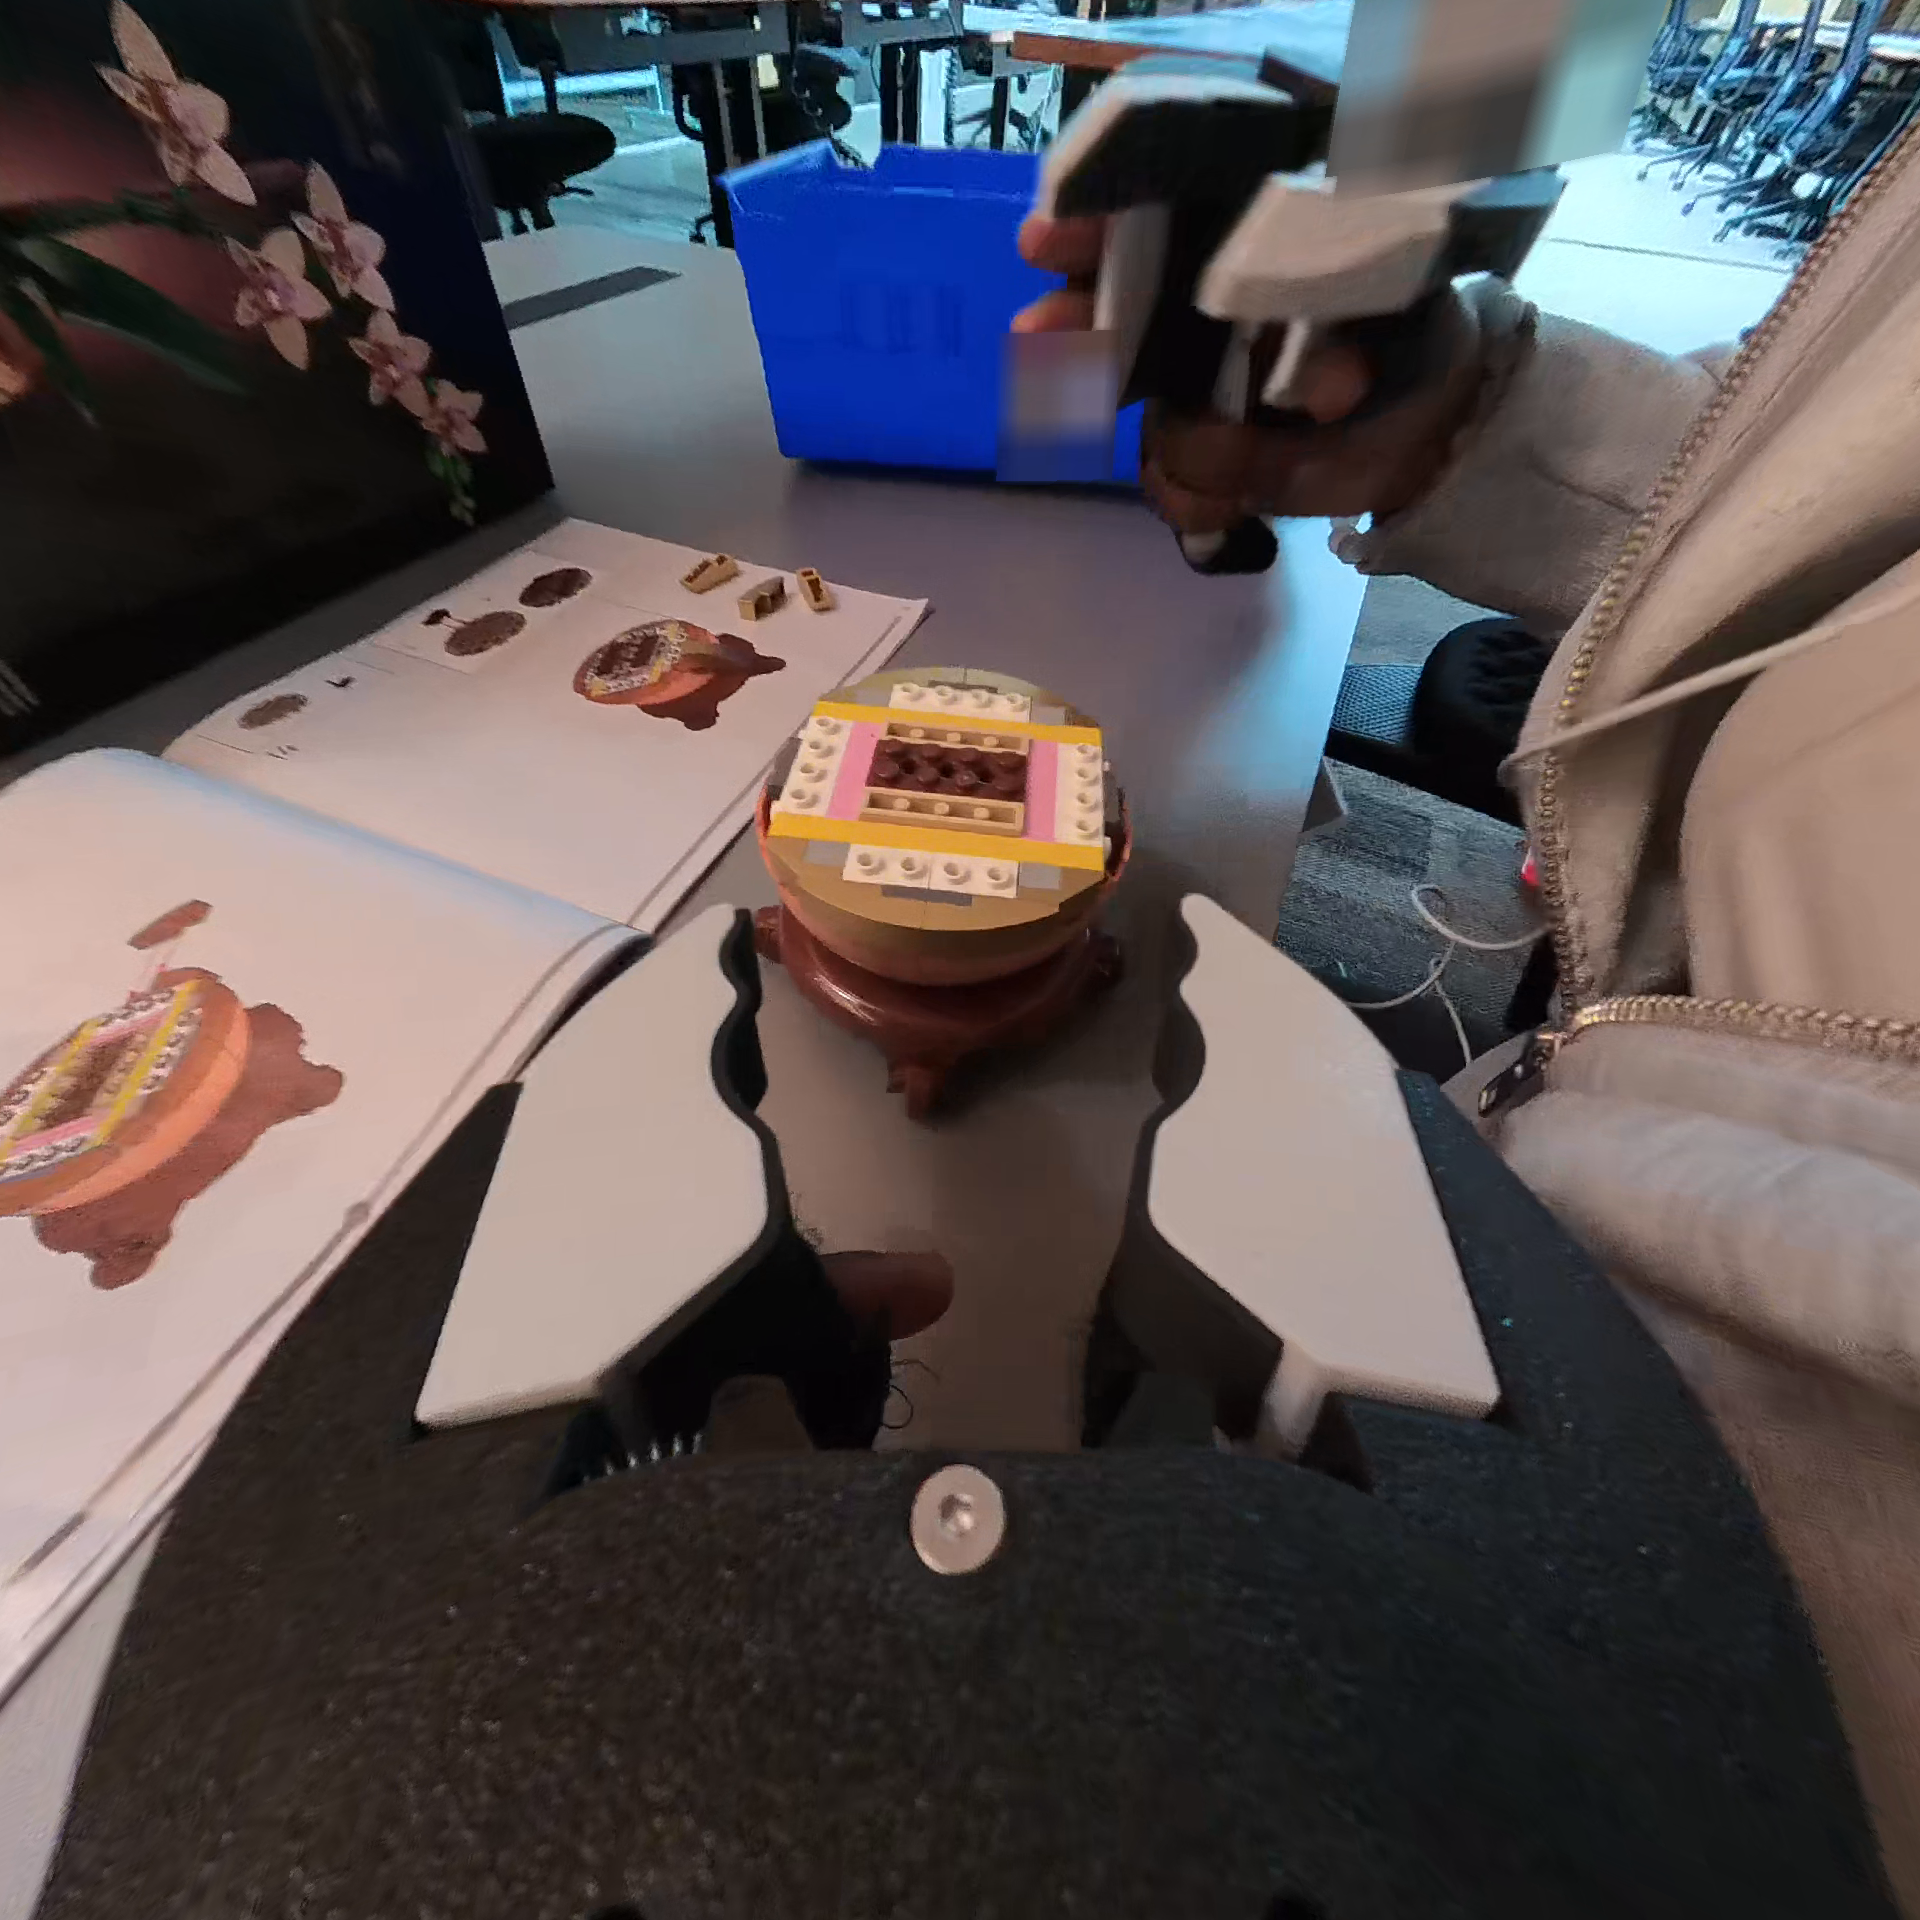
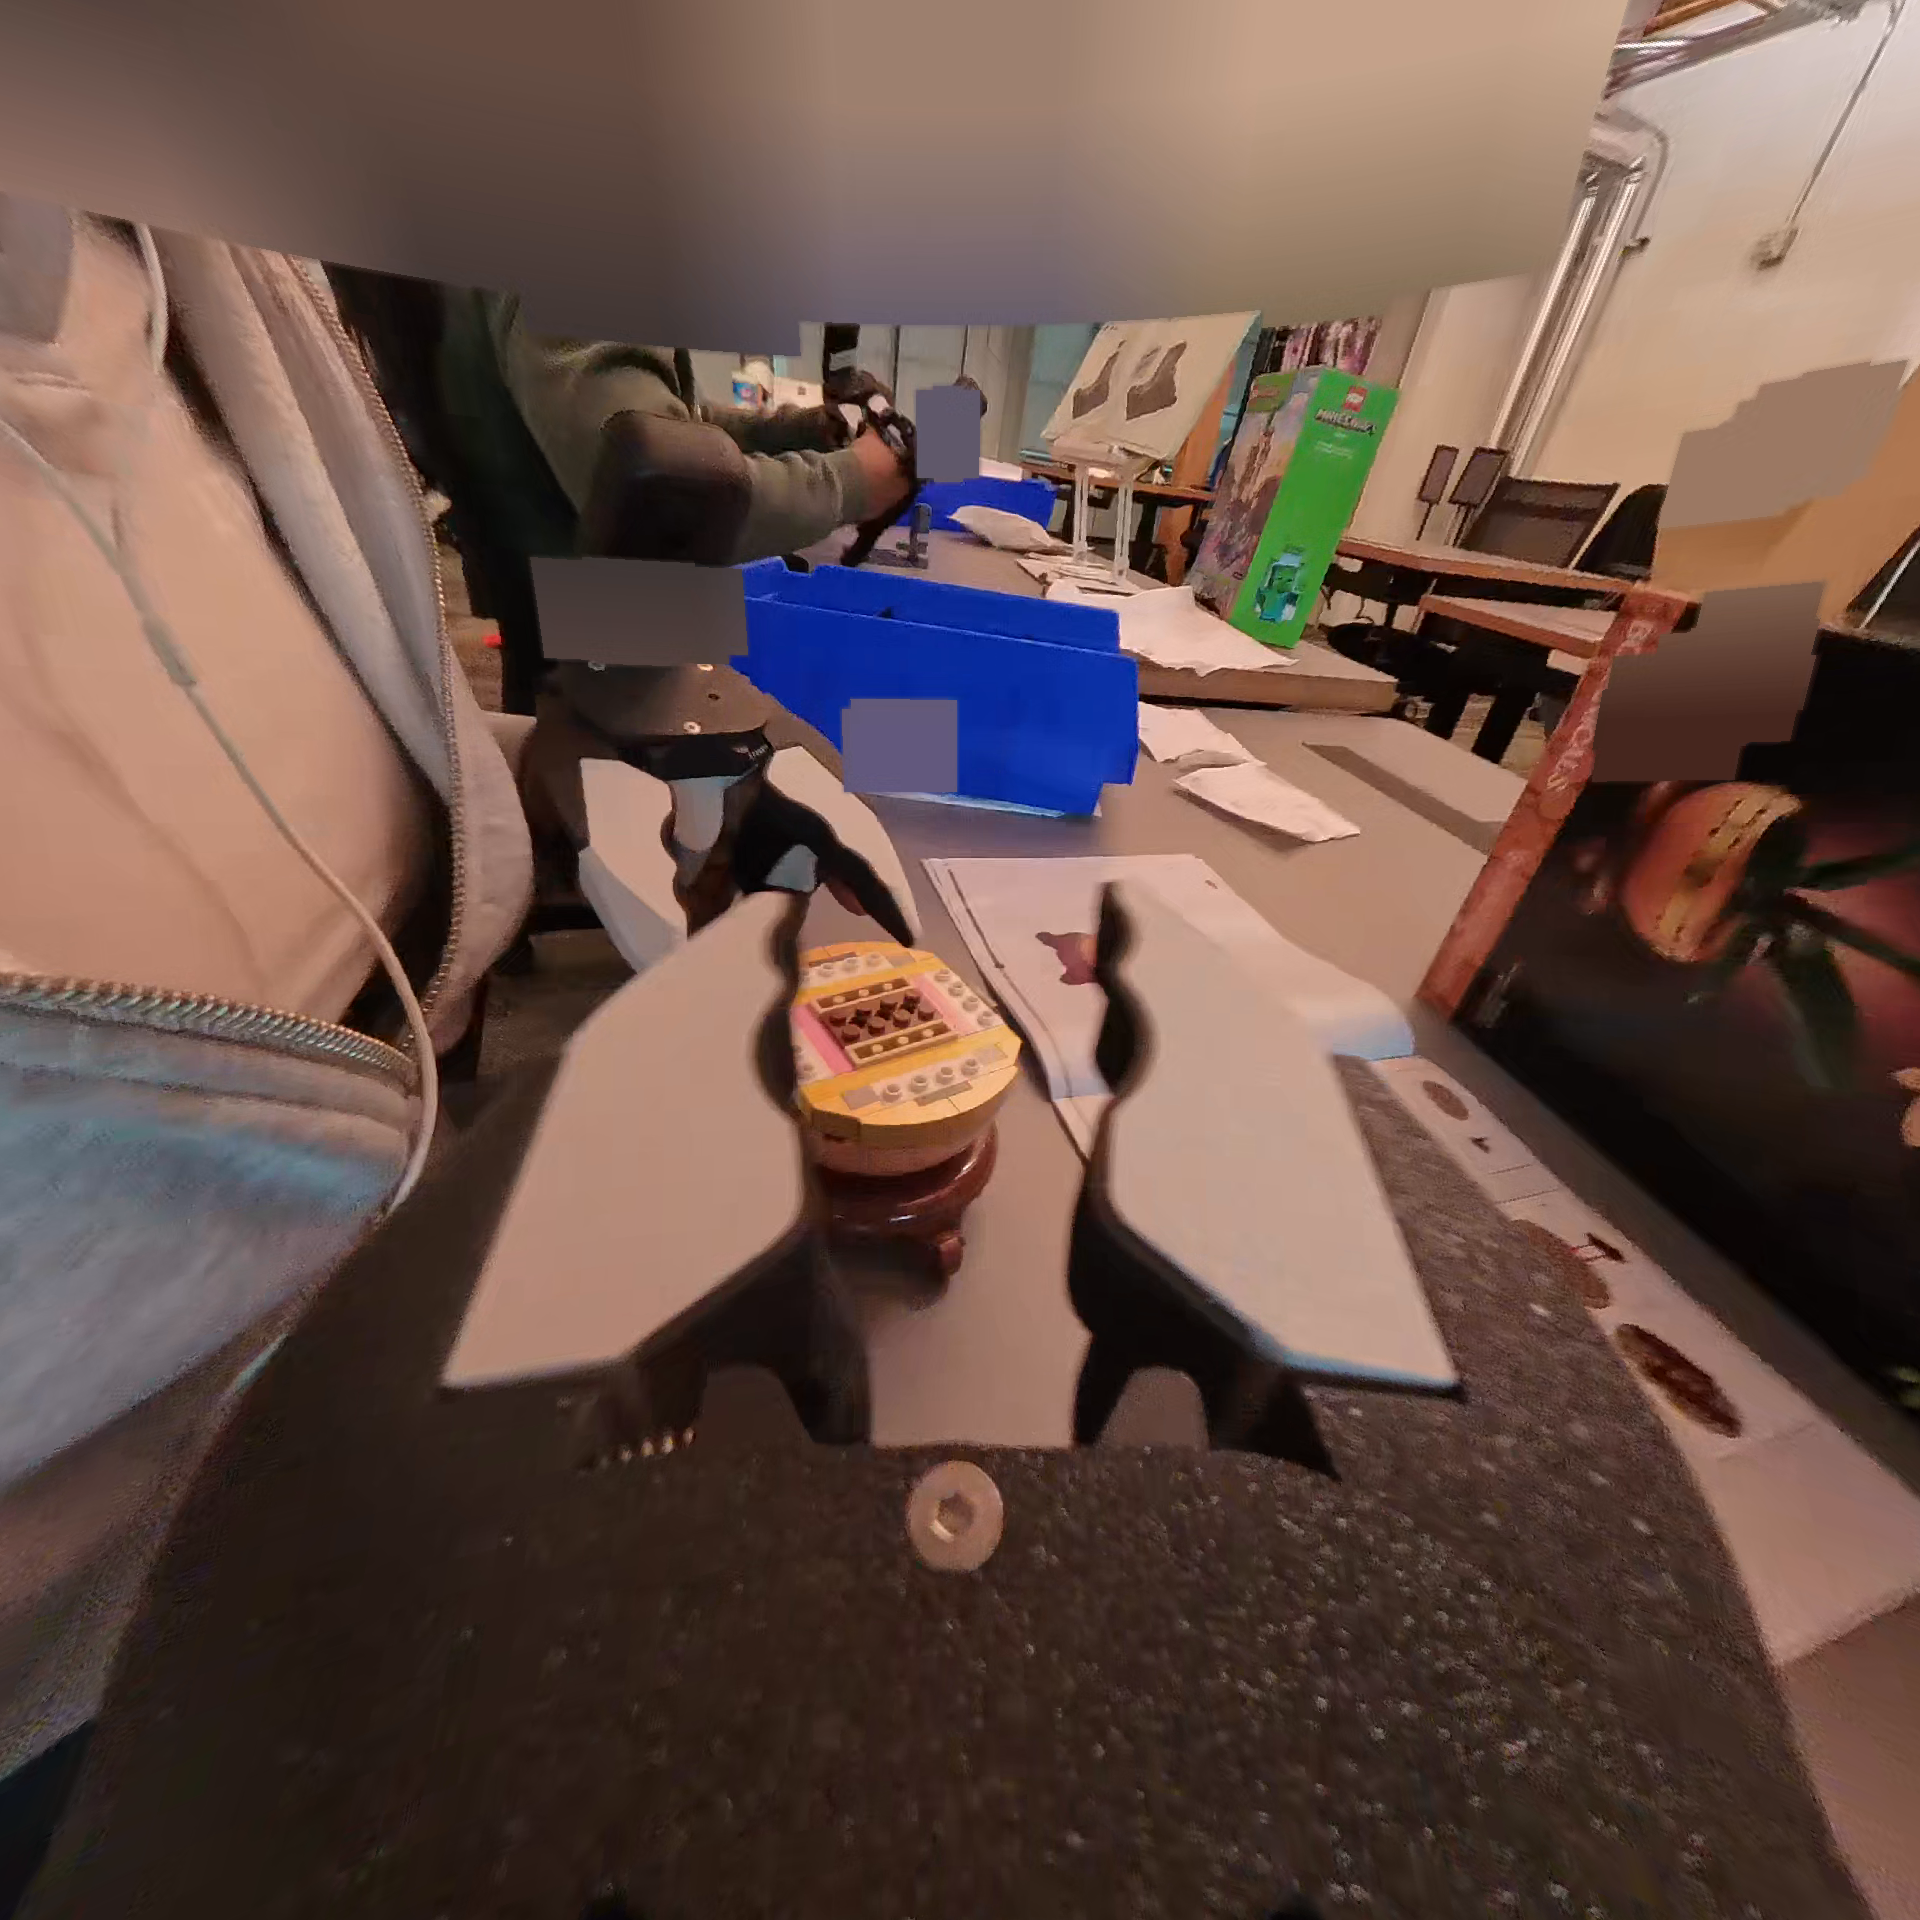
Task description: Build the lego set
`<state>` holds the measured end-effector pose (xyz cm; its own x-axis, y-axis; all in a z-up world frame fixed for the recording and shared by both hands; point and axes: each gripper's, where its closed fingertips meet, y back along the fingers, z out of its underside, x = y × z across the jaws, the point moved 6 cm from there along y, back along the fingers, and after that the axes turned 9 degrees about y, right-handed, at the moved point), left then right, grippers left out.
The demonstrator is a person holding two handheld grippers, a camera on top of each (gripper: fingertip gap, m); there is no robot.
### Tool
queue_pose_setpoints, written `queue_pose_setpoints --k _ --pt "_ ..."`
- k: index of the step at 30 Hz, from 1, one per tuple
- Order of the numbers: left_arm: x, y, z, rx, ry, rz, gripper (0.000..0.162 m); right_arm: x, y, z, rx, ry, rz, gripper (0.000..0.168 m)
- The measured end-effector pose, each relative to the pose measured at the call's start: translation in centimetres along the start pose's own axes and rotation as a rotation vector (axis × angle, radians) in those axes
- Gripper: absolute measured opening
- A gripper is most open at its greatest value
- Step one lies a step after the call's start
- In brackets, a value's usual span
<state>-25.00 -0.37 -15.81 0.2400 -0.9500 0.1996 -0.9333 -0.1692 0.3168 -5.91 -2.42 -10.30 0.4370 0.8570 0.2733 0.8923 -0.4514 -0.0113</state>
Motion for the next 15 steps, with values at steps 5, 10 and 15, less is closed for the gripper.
queue_pose_setpoints --k 5,10,15 --pt "0.0 -0.7 0.2 -0.085 -0.024 0.002 0.080 -0.9 -1.6 3.0 -0.174 -0.007 -0.155 0.086" --pt "-0.3 -1.3 0.7 -0.149 -0.052 -0.001 0.073 -1.5 -3.6 5.8 -0.344 -0.038 -0.306 0.094" --pt "-0.8 -1.7 0.5 -0.174 -0.051 -0.017 0.062 -1.7 -4.9 6.6 -0.367 -0.017 -0.332 0.078"
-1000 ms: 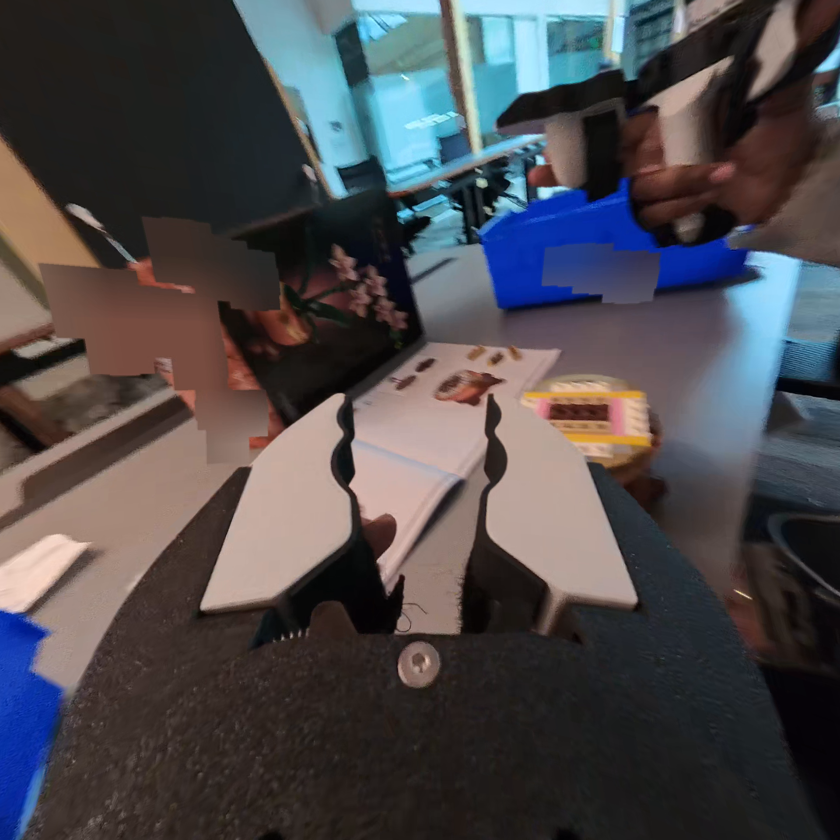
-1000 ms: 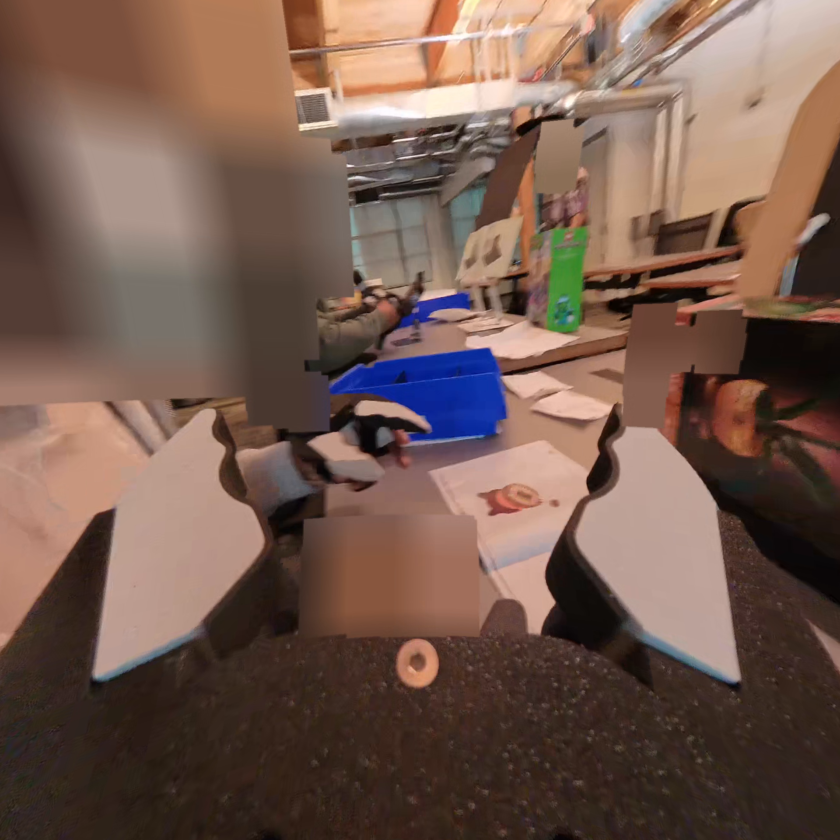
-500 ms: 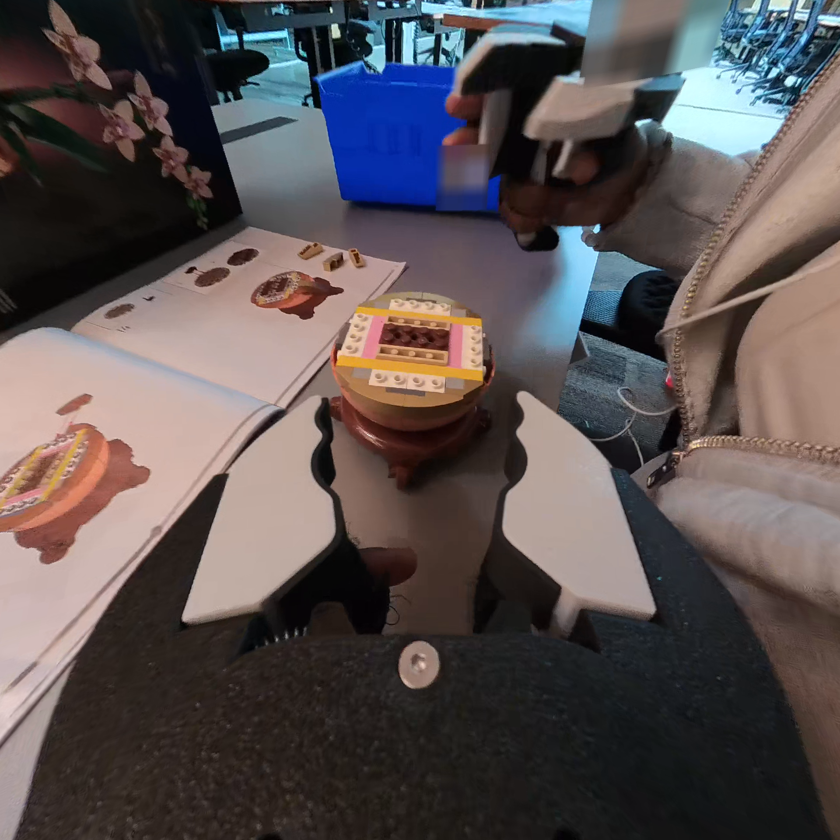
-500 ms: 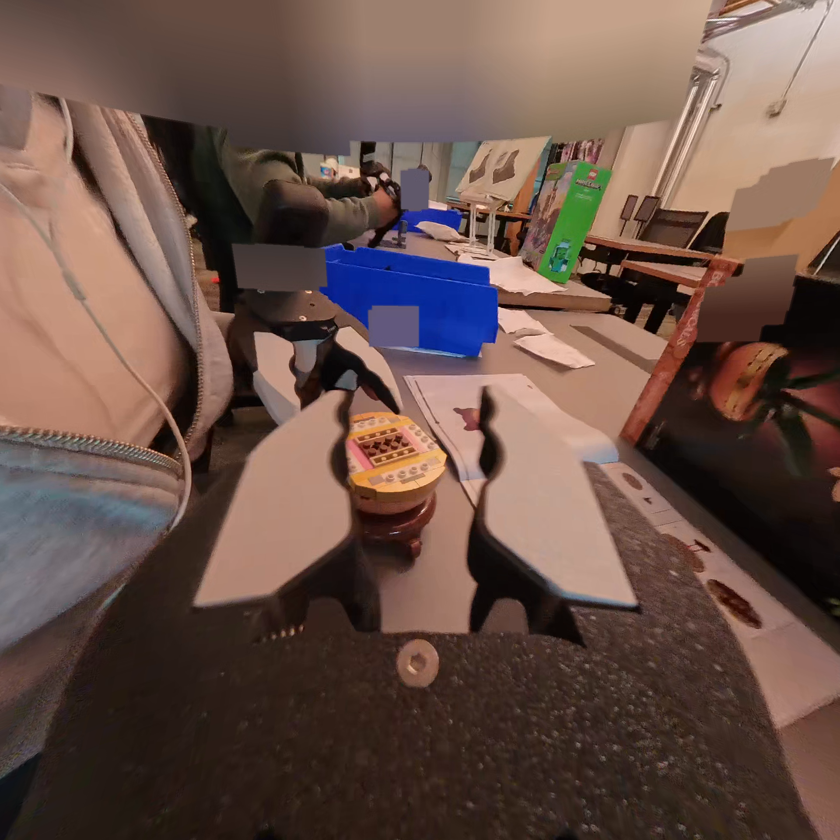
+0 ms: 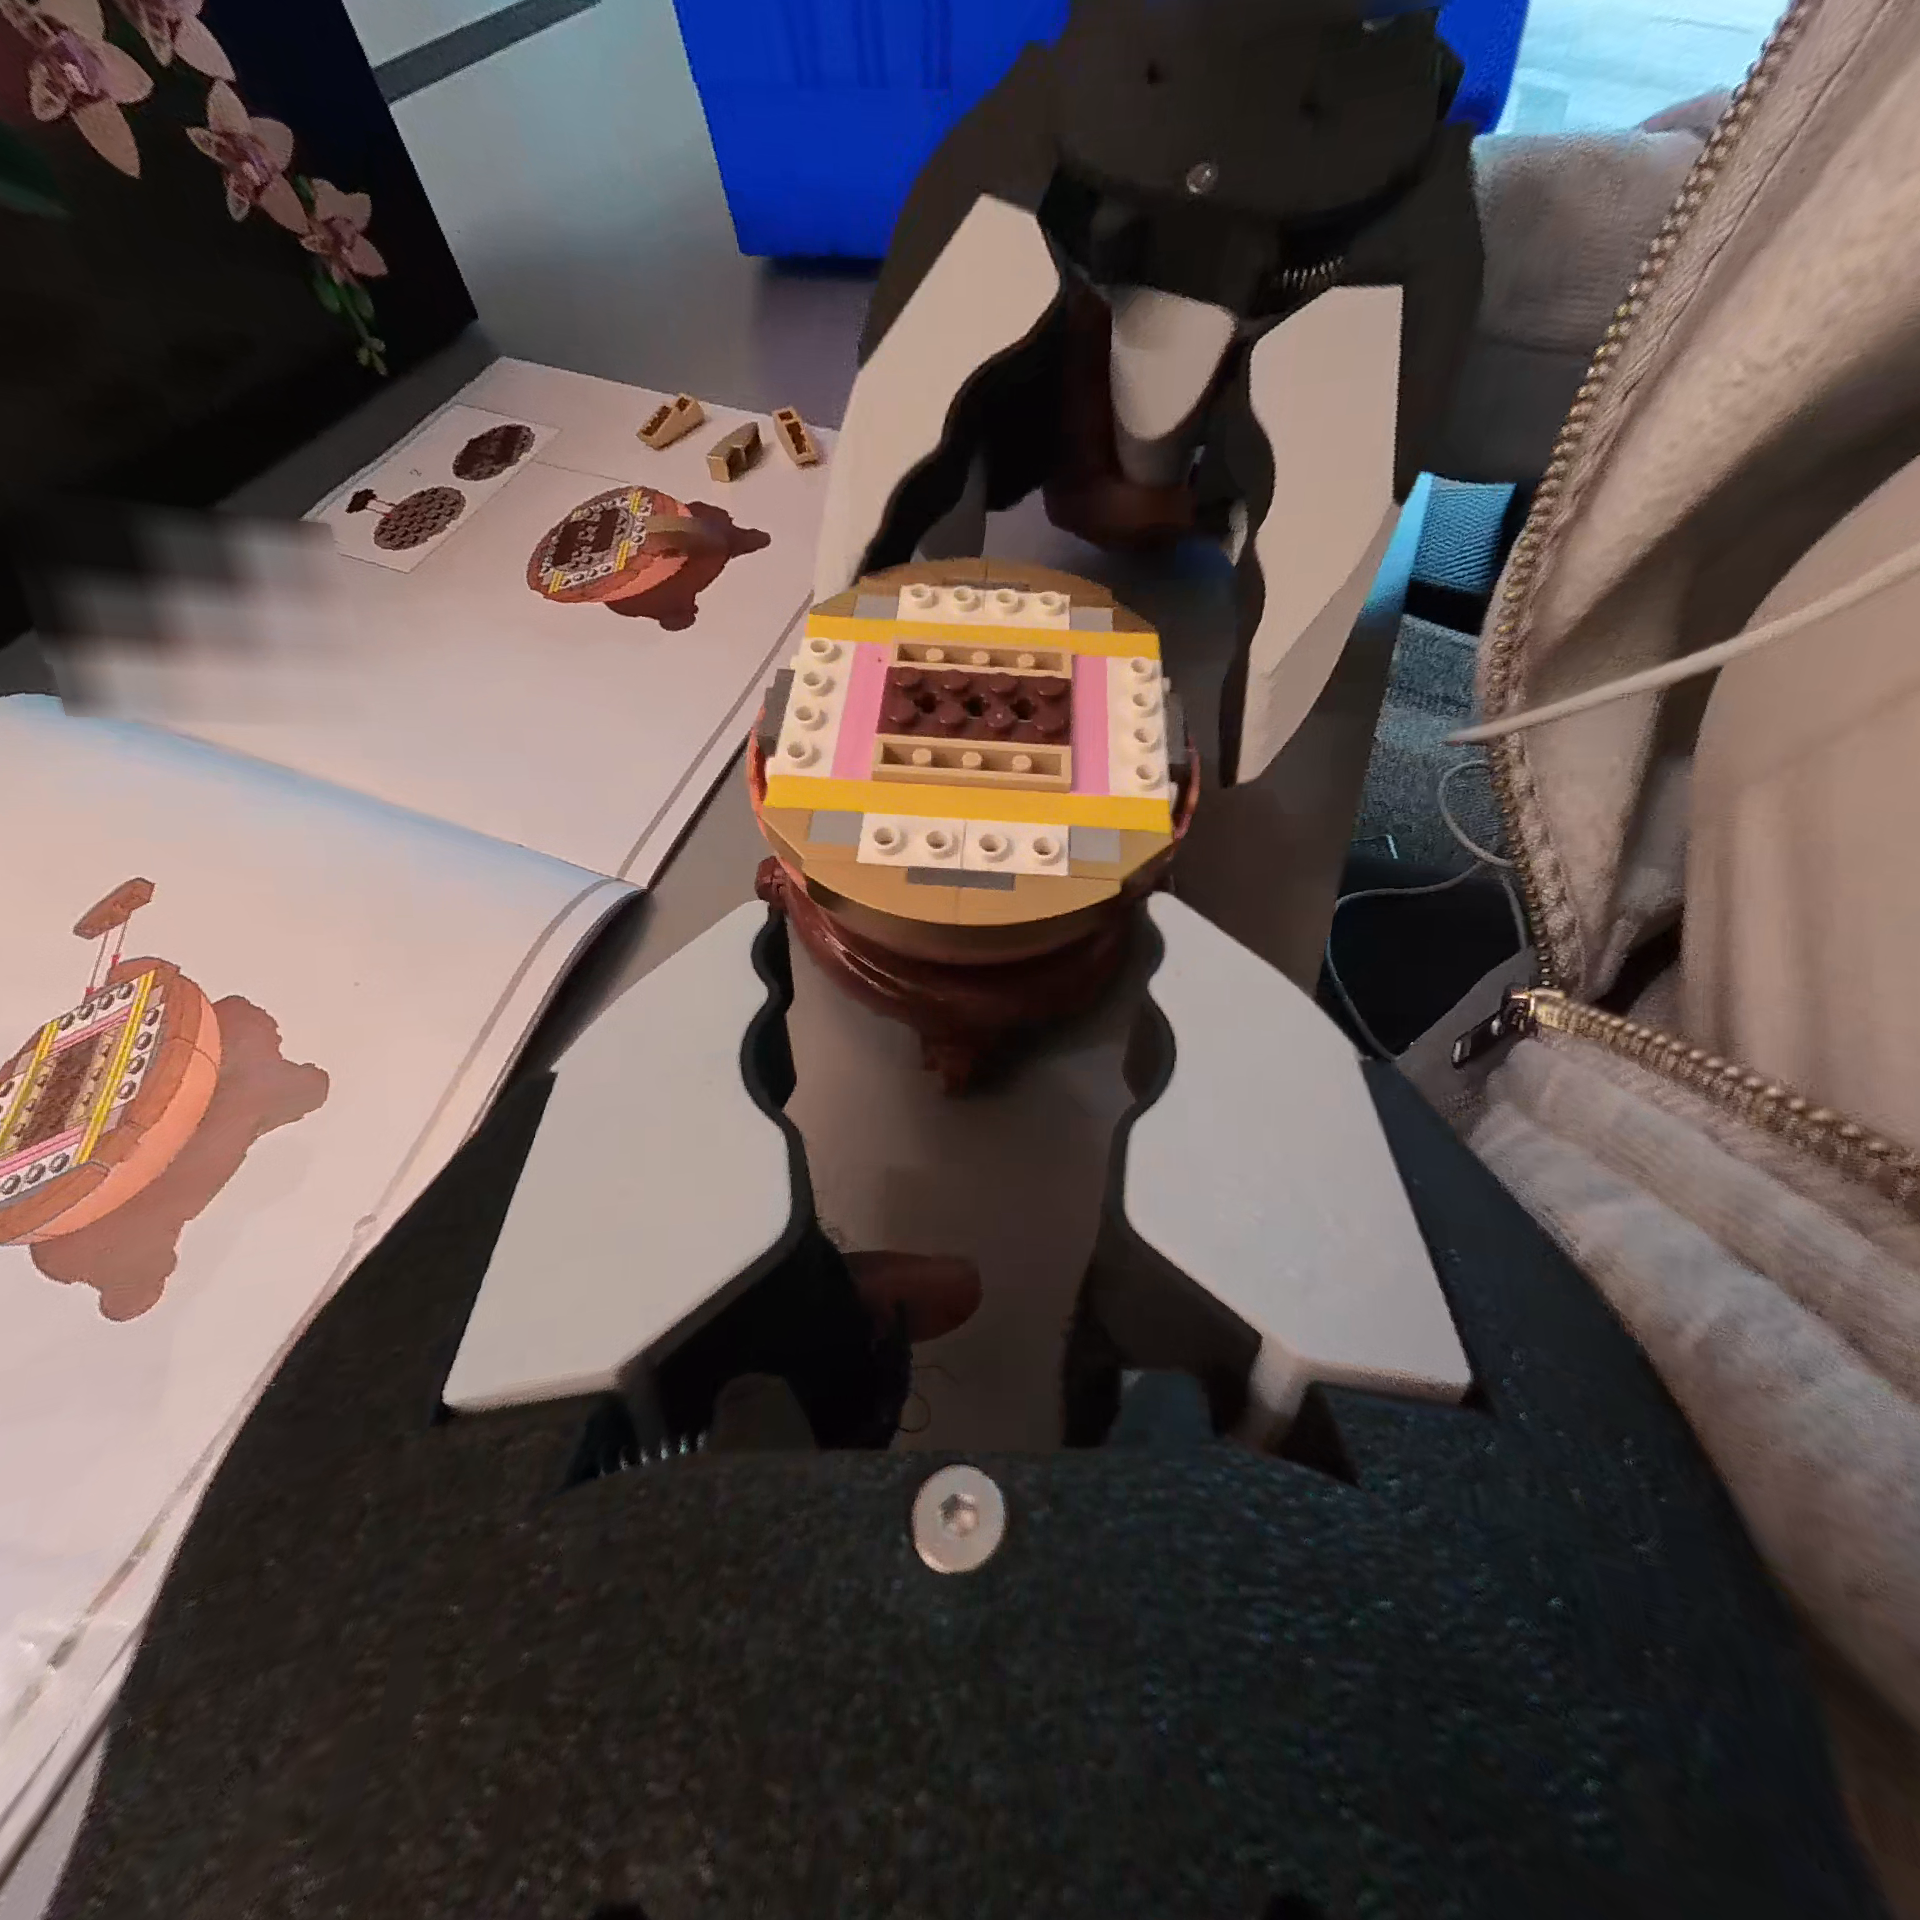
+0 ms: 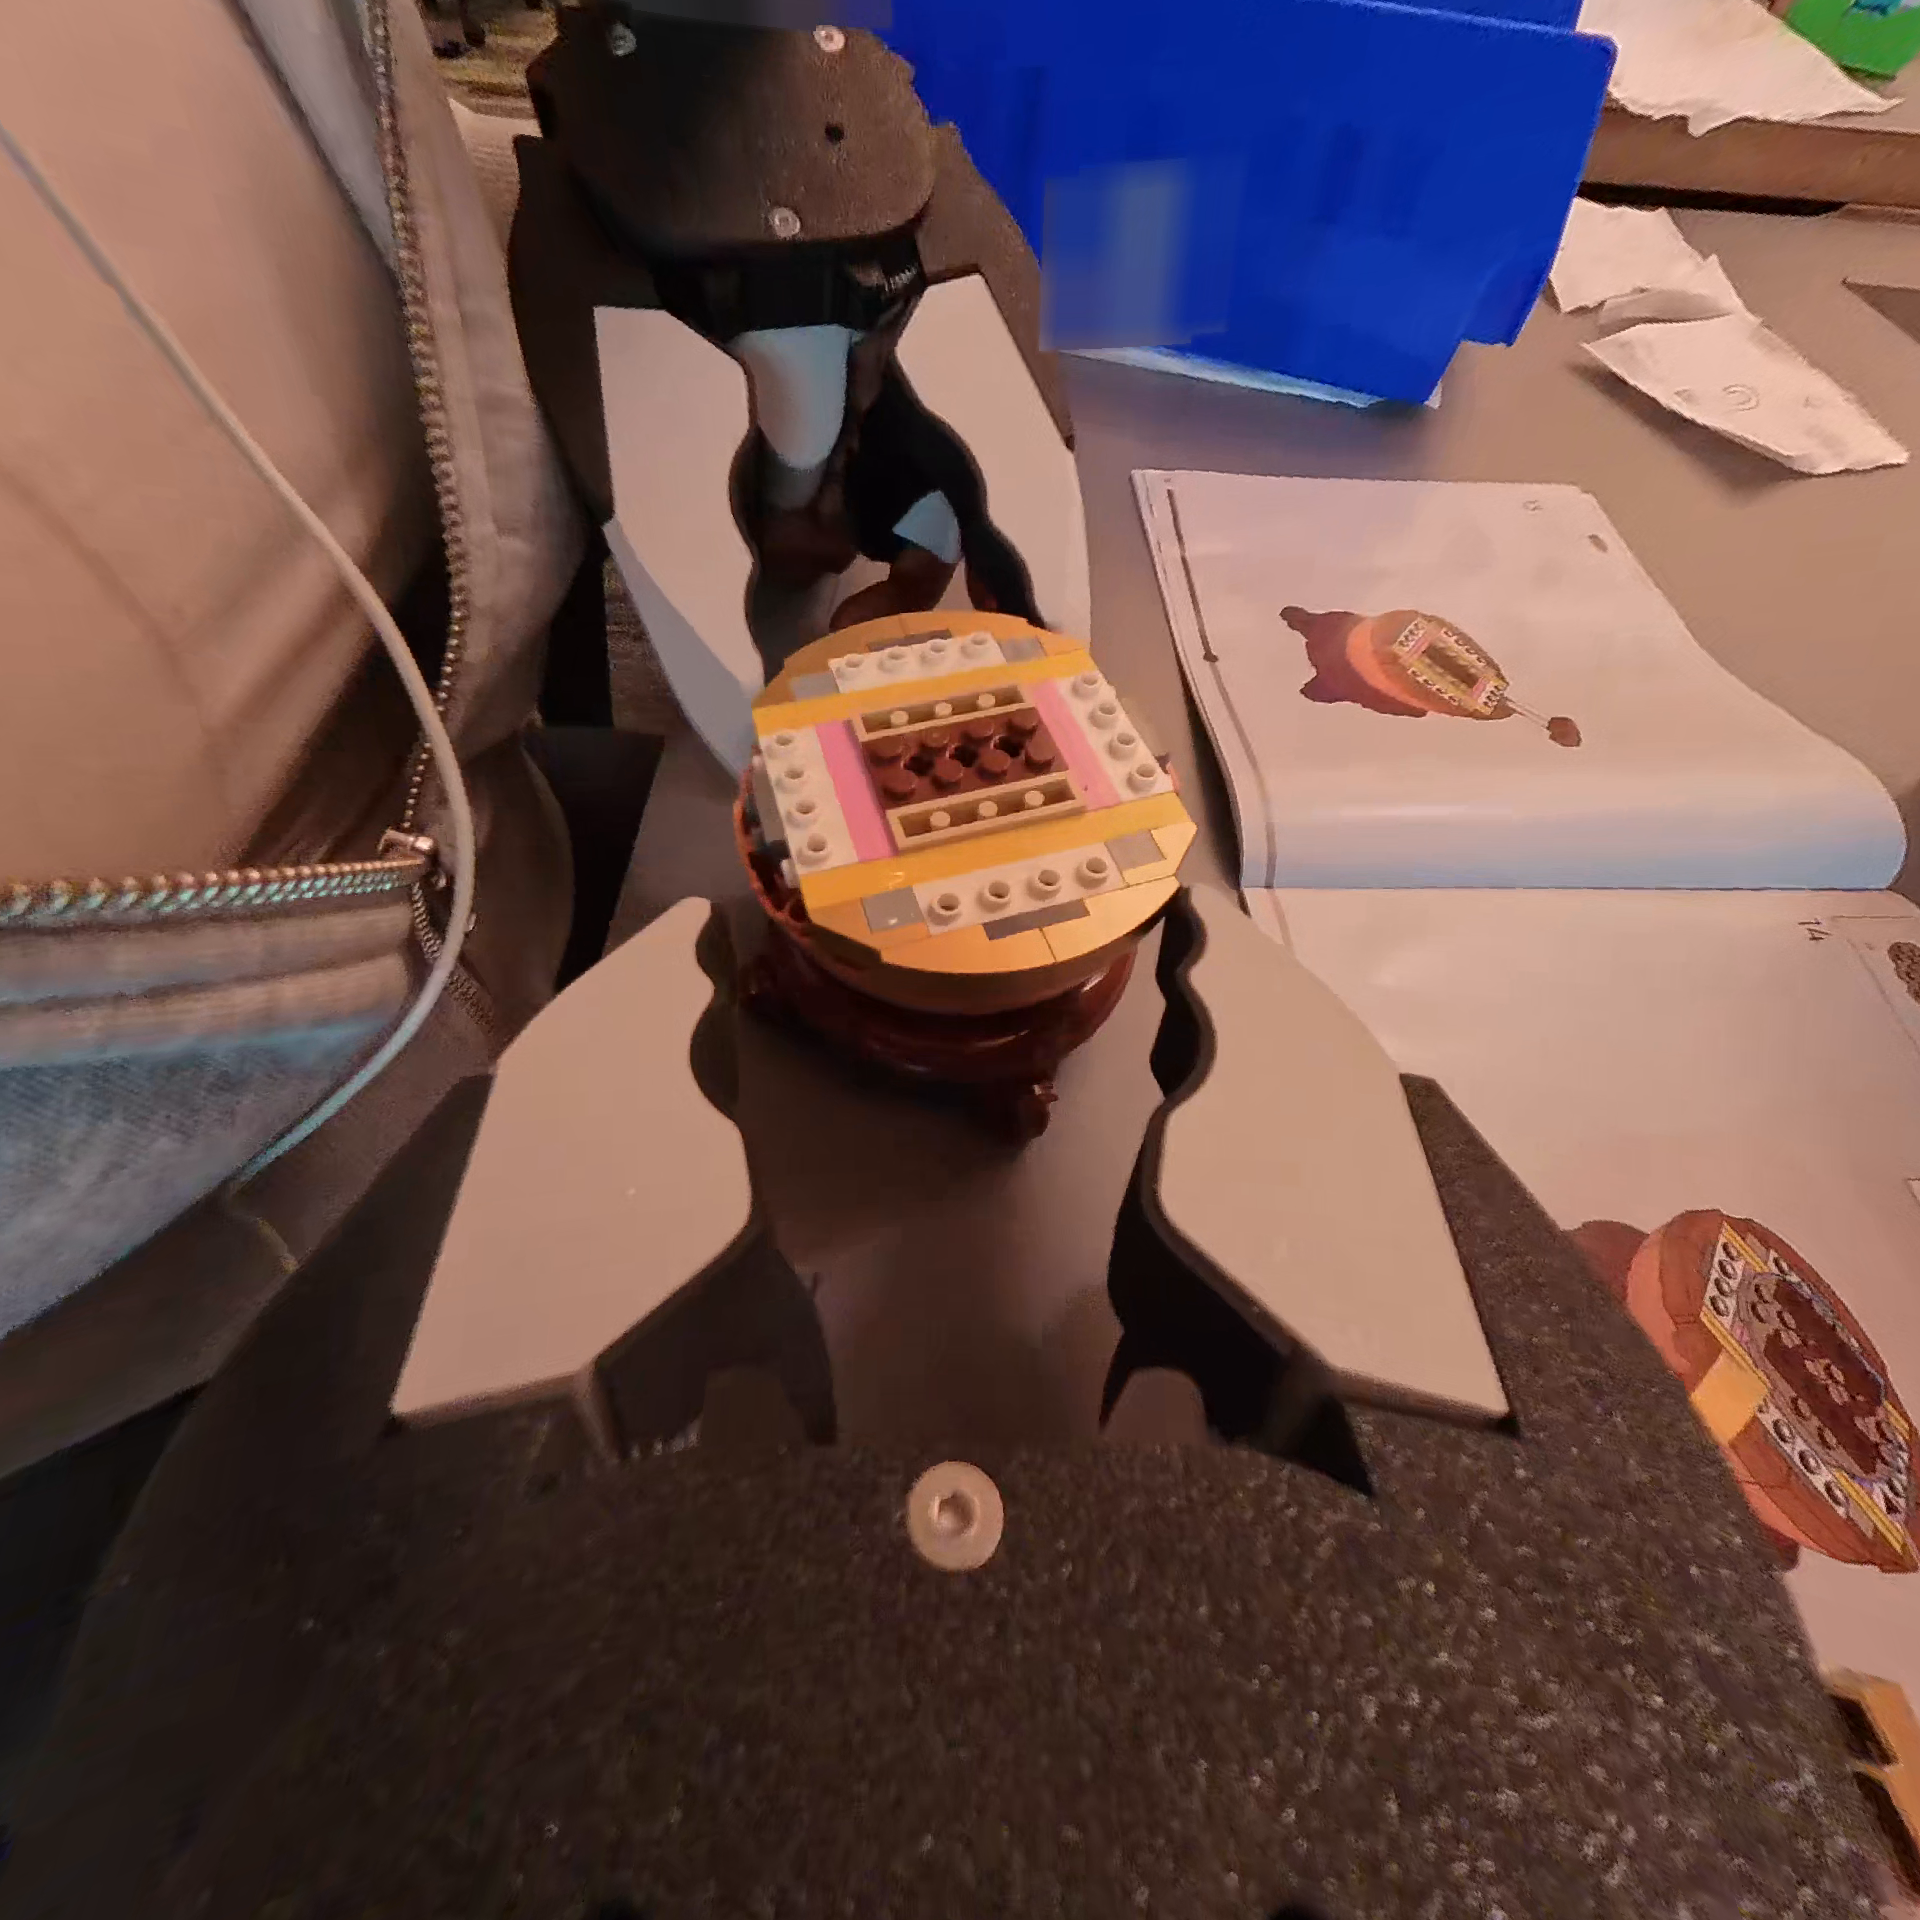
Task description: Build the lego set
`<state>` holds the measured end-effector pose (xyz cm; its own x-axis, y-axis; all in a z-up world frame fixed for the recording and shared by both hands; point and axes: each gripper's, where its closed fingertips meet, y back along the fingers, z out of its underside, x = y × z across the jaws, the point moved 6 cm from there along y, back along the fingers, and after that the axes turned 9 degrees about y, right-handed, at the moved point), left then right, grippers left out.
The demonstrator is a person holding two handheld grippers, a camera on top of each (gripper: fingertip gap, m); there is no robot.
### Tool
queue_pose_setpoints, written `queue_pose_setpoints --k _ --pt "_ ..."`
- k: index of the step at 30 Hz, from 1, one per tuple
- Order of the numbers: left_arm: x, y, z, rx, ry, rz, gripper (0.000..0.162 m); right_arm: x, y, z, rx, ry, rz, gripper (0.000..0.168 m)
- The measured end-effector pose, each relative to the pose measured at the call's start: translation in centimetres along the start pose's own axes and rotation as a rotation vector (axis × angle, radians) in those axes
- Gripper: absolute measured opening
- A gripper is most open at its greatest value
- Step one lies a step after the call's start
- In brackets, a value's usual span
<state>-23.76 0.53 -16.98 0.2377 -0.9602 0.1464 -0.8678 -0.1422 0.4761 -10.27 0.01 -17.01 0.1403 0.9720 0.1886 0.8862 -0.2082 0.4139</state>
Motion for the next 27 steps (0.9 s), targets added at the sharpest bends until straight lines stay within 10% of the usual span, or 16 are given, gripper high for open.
queue_pose_setpoints --k 27 --pt "-5.2 0.9 0.4 -0.061 -0.064 0.050 0.051 0.4 0.3 -0.2 0.053 -0.210 0.093 0.055"
